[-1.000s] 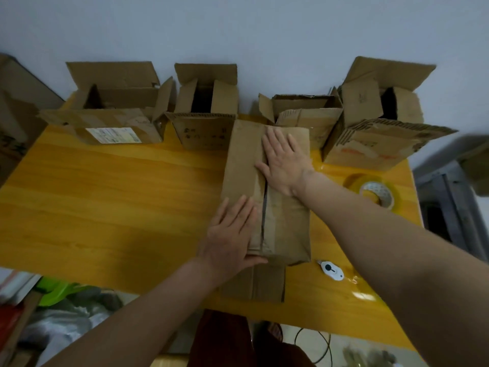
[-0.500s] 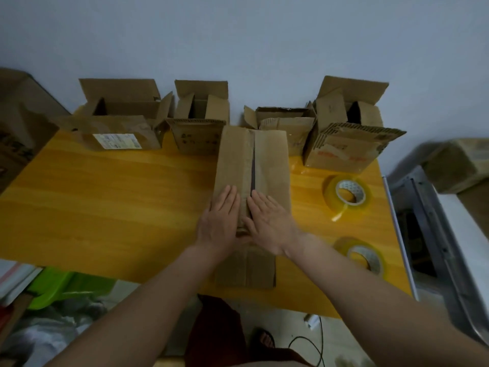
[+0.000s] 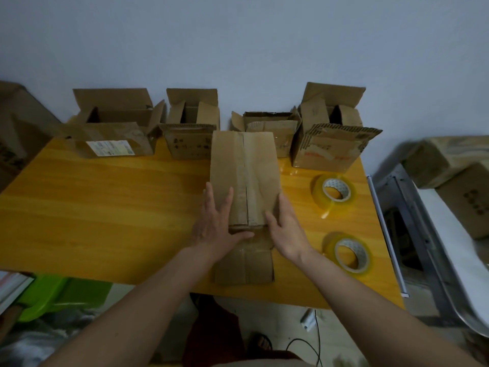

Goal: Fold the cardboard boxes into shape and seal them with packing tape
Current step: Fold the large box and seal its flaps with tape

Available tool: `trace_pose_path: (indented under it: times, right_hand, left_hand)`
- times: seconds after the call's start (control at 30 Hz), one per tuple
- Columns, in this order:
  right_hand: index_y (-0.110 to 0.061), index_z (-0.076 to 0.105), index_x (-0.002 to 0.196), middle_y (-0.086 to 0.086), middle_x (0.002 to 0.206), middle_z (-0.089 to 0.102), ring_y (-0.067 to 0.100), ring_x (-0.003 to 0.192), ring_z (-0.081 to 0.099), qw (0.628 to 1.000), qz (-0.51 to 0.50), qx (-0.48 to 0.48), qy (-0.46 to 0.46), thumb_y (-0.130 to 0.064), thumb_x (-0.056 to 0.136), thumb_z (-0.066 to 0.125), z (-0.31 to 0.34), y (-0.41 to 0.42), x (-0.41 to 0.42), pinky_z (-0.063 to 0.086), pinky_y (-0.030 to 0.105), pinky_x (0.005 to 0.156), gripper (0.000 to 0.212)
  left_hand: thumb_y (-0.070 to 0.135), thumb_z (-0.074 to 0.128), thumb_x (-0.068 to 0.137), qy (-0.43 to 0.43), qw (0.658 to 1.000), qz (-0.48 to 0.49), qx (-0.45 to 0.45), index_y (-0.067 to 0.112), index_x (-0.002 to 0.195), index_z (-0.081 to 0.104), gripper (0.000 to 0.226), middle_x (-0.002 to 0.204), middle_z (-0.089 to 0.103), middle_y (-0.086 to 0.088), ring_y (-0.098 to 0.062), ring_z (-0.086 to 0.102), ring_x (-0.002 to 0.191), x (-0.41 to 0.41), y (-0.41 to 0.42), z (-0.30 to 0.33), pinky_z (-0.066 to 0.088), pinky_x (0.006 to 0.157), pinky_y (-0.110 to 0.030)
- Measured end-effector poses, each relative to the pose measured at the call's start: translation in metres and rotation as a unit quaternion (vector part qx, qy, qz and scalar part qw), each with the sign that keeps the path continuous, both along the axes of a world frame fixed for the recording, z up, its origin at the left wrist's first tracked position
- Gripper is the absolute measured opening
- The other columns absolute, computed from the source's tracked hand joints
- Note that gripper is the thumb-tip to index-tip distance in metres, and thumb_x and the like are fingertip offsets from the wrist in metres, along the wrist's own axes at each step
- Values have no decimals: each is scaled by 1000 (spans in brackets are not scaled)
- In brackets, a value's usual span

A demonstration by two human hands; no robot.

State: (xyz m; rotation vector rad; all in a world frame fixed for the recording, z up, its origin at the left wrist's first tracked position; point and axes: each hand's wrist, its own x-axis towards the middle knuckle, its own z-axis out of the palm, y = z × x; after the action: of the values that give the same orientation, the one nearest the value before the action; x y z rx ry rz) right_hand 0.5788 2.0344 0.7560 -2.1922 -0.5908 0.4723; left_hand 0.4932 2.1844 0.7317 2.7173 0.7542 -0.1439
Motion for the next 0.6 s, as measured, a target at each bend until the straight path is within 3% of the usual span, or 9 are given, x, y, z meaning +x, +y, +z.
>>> trace_pose_path:
  times: [0.13,0.2,0.3,0.47,0.6]
  right_hand:
    - [-17,14,153,-1,159,16,13,146,13,999,-17,22,42,-13,100,44,-6,2,2,13,26,118,61]
    - [-19,14,153,-3,158,17,11,144,15,997,-29,46,62,-10,99,45,-9,1,2,14,21,114,63]
    - [-19,10,153,-5,158,14,9,143,13,996,-25,51,68,-10,99,44,-10,2,3,10,13,107,64]
    - [-19,6,153,-5,159,9,7,144,9,998,-5,39,48,-12,100,42,-14,1,5,6,11,107,64]
    - [-19,5,153,-4,160,5,8,145,5,999,10,30,38,-13,101,40,-16,2,6,5,15,111,63]
  left_hand:
    - [86,28,72,39,995,-58,69,42,147,-15,97,155,-30,-1,-37,-25,141,1,2,-3,18,115,-51]
    - [86,19,74,43,988,-103,109,42,147,-15,92,157,-24,3,-39,-28,139,2,5,-2,2,115,-56]
    - [84,16,77,39,969,-178,166,32,150,-11,93,159,-15,7,-28,-27,142,10,9,0,-20,112,-55]
    - [89,17,73,50,961,-227,152,28,151,-7,102,159,-11,10,-20,-17,146,18,17,3,-15,113,-57]
    - [89,-7,67,40,953,-275,121,28,152,1,105,160,-3,10,-16,-12,147,26,18,9,-9,117,-53]
